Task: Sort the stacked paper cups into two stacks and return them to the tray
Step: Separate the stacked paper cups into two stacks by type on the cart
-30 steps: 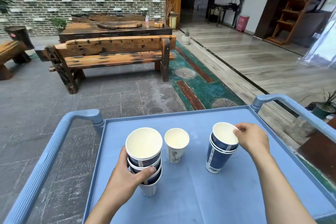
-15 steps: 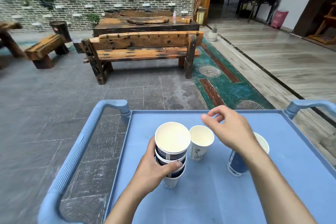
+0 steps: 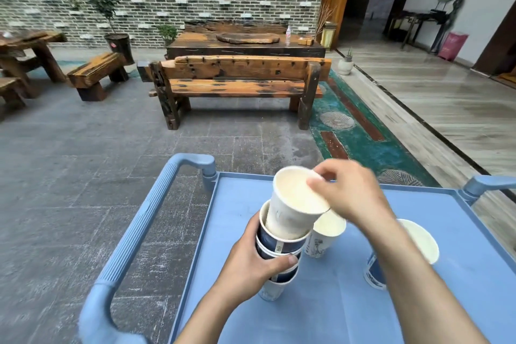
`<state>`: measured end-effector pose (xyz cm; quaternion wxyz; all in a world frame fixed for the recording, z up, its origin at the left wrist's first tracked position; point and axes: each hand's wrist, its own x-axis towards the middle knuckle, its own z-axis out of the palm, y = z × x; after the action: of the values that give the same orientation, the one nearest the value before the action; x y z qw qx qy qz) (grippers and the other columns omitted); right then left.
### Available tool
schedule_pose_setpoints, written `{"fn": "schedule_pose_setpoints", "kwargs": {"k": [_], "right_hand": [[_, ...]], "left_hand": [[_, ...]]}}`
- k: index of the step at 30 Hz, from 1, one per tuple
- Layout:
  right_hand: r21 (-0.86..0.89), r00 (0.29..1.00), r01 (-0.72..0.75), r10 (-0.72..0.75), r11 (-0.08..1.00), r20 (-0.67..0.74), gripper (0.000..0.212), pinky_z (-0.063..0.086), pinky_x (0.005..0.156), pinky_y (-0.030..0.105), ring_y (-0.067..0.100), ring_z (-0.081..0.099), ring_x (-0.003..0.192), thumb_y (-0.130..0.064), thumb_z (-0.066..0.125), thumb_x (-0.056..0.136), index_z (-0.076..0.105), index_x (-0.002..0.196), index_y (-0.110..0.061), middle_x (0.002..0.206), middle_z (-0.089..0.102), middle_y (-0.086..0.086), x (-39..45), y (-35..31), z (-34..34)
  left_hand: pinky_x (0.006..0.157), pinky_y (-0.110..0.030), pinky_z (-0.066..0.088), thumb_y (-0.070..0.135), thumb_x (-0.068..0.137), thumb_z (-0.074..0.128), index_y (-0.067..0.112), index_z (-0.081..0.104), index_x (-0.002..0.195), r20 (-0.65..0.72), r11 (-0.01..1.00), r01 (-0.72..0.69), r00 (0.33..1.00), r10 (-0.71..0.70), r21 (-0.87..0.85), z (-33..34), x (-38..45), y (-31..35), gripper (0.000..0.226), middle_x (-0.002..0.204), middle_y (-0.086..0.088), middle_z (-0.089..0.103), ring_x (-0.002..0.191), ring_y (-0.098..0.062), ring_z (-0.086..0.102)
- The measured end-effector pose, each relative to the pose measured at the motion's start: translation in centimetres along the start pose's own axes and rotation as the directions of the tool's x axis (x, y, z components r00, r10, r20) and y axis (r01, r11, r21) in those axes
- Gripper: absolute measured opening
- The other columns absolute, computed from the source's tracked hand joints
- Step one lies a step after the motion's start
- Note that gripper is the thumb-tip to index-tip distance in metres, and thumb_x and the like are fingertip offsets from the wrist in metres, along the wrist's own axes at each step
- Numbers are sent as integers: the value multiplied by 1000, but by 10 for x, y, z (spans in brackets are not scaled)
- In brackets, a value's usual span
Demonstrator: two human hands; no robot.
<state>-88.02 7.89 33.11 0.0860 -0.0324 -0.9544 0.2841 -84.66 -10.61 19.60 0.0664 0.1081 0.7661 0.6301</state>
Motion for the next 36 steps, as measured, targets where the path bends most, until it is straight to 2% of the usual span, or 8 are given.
{"fn": "schedule_pose_setpoints", "kwargs": {"k": [3, 6, 11, 15, 24, 27, 30, 36], "right_hand": [[448, 995, 26, 20, 894, -98, 2, 45, 53, 25, 11, 58, 53, -23, 71, 76, 72, 74, -22, 58, 67, -9, 10, 14, -45], [579, 963, 44, 119, 814, -241, 12, 50, 52, 29, 15, 57, 50, -26, 70, 72, 76, 79, -19, 55, 65, -6, 17, 43, -79], [320, 938, -158, 243, 934, -246, 22, 54, 71, 46, 28, 66, 68, -28, 68, 75, 76, 93, -18, 74, 73, 2, 31, 82, -51], [21, 926, -309, 306, 951, -223, 18, 50, 79, 35, 32, 67, 93, -31, 64, 81, 75, 94, -25, 97, 75, 5, 36, 92, -1], [-130, 905, -425, 418, 896, -82, 25, 45, 82, 34, 33, 61, 106, -38, 56, 89, 71, 105, -26, 112, 71, 9, 31, 112, 70], [-62, 904, -413, 401, 909, -147, 36, 43, 90, 38, 34, 58, 110, -37, 55, 90, 63, 121, -22, 128, 57, 11, 23, 110, 72], [78, 940, -273, 283, 959, -188, 26, 41, 82, 35, 29, 60, 100, -40, 54, 88, 64, 107, -25, 116, 58, 7, 19, 85, 61], [153, 959, -35, -10, 988, 282, 30, 46, 74, 30, 10, 62, 86, -60, 61, 74, 66, 90, -35, 88, 66, -12, -1, 28, 43]], "left_hand": [[82, -2, 43, 35, 62, 87, 60, 42, 124, -39, 1000, 13, 999, -14, -23, -5, -2, -3, 81, 123, 31, 62, 115, 9, 57], [80, -1, 43, 34, 60, 88, 65, 46, 115, -89, 999, 18, 996, -22, -49, -9, -4, -8, 76, 119, 33, 63, 112, 10, 58], [80, -2, 45, 33, 58, 88, 67, 47, 112, -90, 998, 17, 996, -23, -67, -9, -5, -12, 76, 117, 32, 64, 109, 10, 60], [80, -1, 43, 34, 58, 88, 66, 45, 113, -60, 999, 25, 998, -27, -44, -4, -6, -12, 77, 117, 34, 63, 110, 11, 58], [88, -8, 45, 36, 58, 88, 58, 41, 123, -25, 998, 28, 999, -30, -48, -4, -13, -11, 84, 123, 31, 59, 117, 9, 54], [88, -5, 44, 33, 58, 87, 57, 36, 126, -15, 997, 41, 999, -42, -67, -2, -13, -11, 88, 121, 34, 59, 116, 11, 54], [90, -6, 43, 37, 55, 87, 48, 33, 132, -15, 992, 66, 998, -68, -108, -1, -14, -12, 95, 122, 32, 59, 118, 8, 54], [91, -16, 46, 31, 54, 89, 33, 43, 129, 6, 988, 100, 995, -101, -117, 4, -13, -21, 88, 124, 17, 65, 119, -2, 59]]}}
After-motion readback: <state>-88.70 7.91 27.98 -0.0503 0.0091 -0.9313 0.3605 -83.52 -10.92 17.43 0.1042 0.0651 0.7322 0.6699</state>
